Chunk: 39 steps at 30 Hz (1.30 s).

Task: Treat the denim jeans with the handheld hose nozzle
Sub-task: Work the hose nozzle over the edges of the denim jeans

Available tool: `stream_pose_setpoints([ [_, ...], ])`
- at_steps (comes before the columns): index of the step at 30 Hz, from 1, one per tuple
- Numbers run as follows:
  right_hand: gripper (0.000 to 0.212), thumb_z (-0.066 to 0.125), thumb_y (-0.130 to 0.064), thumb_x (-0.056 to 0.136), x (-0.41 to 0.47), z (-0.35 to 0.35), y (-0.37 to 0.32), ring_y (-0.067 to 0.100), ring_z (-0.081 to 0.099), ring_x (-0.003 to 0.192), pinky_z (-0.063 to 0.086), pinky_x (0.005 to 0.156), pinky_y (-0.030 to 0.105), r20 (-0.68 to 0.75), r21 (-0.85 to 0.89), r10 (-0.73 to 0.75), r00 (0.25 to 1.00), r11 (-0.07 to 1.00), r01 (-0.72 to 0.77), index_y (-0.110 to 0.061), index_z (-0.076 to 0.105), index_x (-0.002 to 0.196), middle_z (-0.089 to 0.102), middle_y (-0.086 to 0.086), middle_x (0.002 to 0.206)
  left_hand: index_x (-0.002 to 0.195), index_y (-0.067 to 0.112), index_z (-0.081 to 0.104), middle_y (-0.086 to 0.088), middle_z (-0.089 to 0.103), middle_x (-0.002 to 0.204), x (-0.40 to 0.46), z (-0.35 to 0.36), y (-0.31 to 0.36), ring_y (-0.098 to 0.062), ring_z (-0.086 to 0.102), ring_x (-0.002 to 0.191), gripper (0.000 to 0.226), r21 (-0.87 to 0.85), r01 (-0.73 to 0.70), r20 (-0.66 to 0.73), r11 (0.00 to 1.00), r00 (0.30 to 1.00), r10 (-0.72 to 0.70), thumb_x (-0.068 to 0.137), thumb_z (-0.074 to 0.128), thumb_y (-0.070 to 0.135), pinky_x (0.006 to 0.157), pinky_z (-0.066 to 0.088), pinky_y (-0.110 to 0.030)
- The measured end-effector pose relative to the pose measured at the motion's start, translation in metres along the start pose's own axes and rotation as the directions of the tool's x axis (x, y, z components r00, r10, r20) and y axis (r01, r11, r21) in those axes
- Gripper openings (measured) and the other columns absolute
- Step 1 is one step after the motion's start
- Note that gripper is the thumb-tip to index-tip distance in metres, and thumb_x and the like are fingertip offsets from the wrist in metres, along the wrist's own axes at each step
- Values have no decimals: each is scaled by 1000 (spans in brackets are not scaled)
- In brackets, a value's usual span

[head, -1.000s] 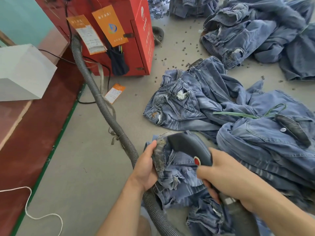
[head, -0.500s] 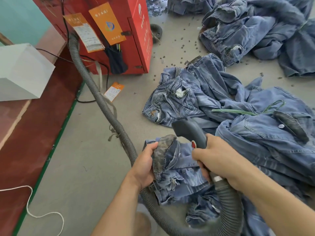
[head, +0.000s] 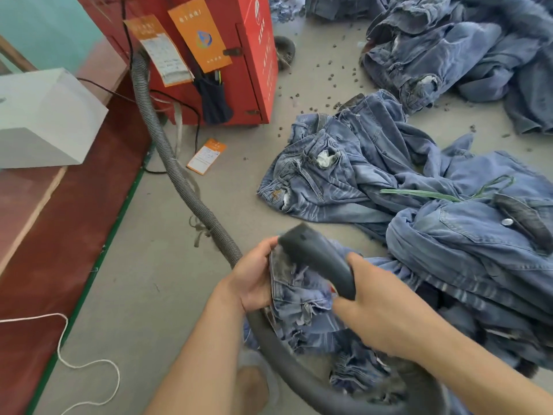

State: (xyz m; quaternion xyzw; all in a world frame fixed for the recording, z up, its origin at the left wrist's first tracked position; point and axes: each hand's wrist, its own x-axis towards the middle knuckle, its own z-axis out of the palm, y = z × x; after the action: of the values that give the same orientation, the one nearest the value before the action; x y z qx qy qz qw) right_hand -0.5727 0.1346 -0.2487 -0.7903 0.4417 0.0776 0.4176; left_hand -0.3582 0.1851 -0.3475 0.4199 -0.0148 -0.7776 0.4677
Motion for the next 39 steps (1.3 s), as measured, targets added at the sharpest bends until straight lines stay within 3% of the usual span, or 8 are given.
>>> stream_pose_setpoints([
  [5, 20, 65, -24, 84, -9, -35, 19, 12, 49, 32, 41, 38, 26, -44, 174, -2, 999, 985, 10, -31, 47, 88, 60, -1, 48, 148, -4, 48, -26, 45, 154, 4, 1, -5, -41, 44, 141, 60, -13, 36, 51, 999, 998, -35, 108, 35, 39, 124, 28, -55],
  [9, 28, 56, -54, 74, -24, -40, 15, 6, 55, 39, 37, 39, 17, 164, -26, -16, 986, 999, 20, -45, 48, 98, 68, -5, 65, 149, -2, 48, -27, 39, 156, 12, -9, 6, -39, 39, 141, 58, 53, 69, 63, 996, 995, -73, 109, 37, 38, 127, 18, -55],
  [12, 20, 63, -38, 90, -2, -30, 8, 6, 54, 45, 37, 43, 19, 131, -139, -51, 990, 988, 70, -32, 45, 95, 62, 1, 74, 153, -1, 42, -30, 26, 163, 14, -5, 0, -39, 30, 145, 66, 103, 96, 134, 990, 985, -110, 104, 53, 42, 129, 10, -53],
  [17, 21, 65, -24, 87, -1, -41, 12, 10, 49, 39, 36, 40, 22, -47, 17, -36, 998, 999, 37, -32, 47, 89, 60, 0, 59, 157, -3, 33, -24, 28, 164, 13, -10, -3, -39, 28, 150, 67, 12, 120, 163, 993, 979, -120, 105, 48, 37, 125, 26, -52],
  [23, 19, 60, -42, 88, -19, -21, 9, 10, 54, 58, 42, 52, 26, 133, -189, -53, 990, 979, 77, -35, 43, 94, 61, -2, 73, 140, -4, 56, -27, 54, 144, 18, -9, 4, -35, 55, 130, 54, 23, 110, 133, 994, 985, -112, 107, 42, 37, 119, 37, -46],
  [30, 18, 64, -14, 87, 2, -29, 18, 20, 52, 37, 38, 40, 27, -155, 329, 78, 985, 944, -23, -24, 49, 89, 60, 3, 52, 143, 0, 57, -21, 58, 145, 9, -4, -15, -35, 55, 136, 52, -42, 88, 242, 995, 967, -75, 107, 46, 35, 115, 41, -47],
  [34, 18, 59, -4, 87, -16, -45, 36, 26, 46, 40, 39, 43, 30, 19, 601, 109, 994, 793, -99, -18, 49, 85, 55, 15, 55, 153, 4, 46, -23, 44, 157, 4, -23, -11, -40, 38, 148, 61, -91, 13, 124, 996, 992, -1, 109, 32, 44, 124, 28, -55],
  [39, 26, 60, -7, 83, -11, -27, 30, 23, 46, 41, 38, 42, 25, 304, 543, 37, 952, 814, -205, -28, 50, 71, 53, 12, 60, 151, 5, 49, -20, 51, 152, 2, -19, -12, -35, 48, 140, 57, 14, -28, 103, 1000, 994, 27, 106, 37, 38, 122, 34, -52],
])
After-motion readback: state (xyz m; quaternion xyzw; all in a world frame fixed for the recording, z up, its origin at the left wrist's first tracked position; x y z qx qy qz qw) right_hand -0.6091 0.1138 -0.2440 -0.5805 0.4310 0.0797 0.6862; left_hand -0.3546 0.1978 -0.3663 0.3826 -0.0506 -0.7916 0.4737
